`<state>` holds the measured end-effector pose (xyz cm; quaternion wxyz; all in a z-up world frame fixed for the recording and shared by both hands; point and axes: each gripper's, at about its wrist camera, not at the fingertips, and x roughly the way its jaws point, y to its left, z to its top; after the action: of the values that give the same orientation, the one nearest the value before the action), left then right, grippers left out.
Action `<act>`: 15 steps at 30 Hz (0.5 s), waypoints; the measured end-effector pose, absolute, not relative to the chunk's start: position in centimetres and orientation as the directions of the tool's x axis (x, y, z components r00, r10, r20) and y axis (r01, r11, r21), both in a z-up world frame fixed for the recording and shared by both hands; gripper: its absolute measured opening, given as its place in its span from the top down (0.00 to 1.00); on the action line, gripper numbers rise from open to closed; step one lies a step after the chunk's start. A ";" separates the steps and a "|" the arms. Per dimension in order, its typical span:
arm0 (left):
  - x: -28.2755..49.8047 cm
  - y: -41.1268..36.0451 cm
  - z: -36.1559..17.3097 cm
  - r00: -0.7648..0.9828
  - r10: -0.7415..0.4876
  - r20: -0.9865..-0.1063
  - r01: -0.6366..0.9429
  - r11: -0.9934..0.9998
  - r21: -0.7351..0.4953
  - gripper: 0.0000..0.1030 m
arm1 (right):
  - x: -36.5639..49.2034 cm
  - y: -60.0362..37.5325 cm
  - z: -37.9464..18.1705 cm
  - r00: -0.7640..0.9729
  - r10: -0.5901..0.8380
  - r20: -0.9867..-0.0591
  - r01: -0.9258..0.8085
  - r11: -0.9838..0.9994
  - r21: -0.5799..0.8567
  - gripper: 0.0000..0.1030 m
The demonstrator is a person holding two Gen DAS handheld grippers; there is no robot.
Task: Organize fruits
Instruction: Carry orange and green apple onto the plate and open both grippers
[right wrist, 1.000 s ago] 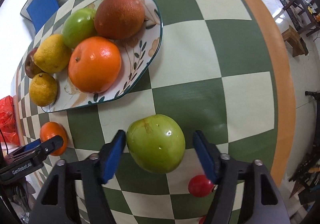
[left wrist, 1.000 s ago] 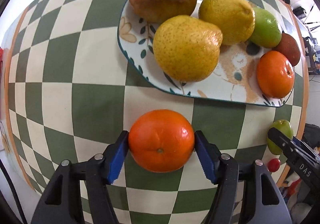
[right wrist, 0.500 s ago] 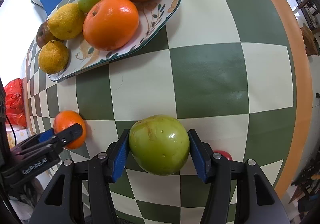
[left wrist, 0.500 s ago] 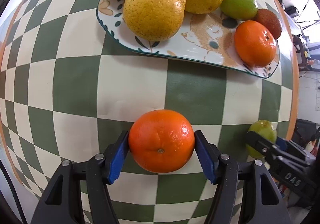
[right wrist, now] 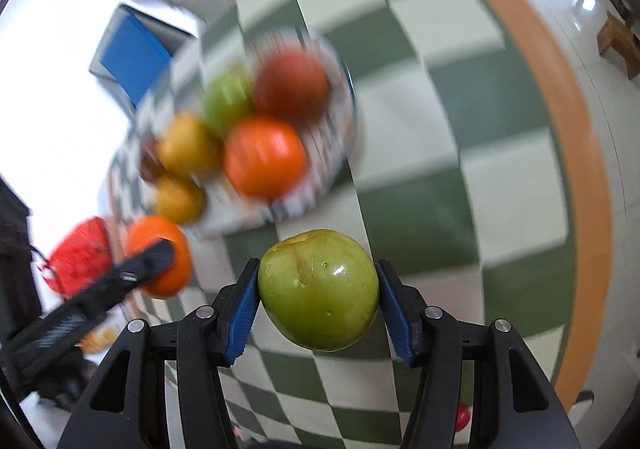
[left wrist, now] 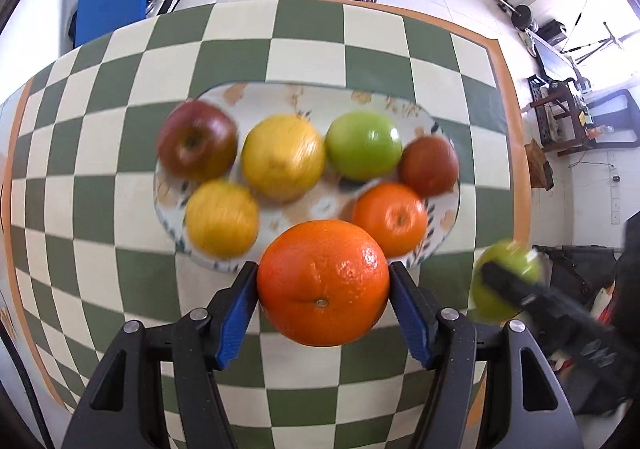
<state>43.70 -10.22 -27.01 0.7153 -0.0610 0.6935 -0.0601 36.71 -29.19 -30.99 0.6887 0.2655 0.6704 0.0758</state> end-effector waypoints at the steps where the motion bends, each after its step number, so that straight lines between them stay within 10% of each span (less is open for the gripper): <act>1: 43.9 -9.7 -27.4 0.022 -0.162 -0.986 0.005 0.987 -0.162 0.39 | 37.9 -29.5 -30.0 0.111 0.457 -0.883 0.242 0.849 0.470 0.43; 15: 45.7 -9.6 -31.1 -0.090 -0.151 -0.985 -0.062 0.987 -0.145 0.39 | 54.0 -27.5 -27.8 0.151 0.388 -0.909 0.069 0.913 0.401 0.42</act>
<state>45.69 -9.65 -31.09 0.6708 -0.0719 0.7374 -0.0332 54.01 -27.54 -27.79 0.7374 0.1780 0.6426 0.1082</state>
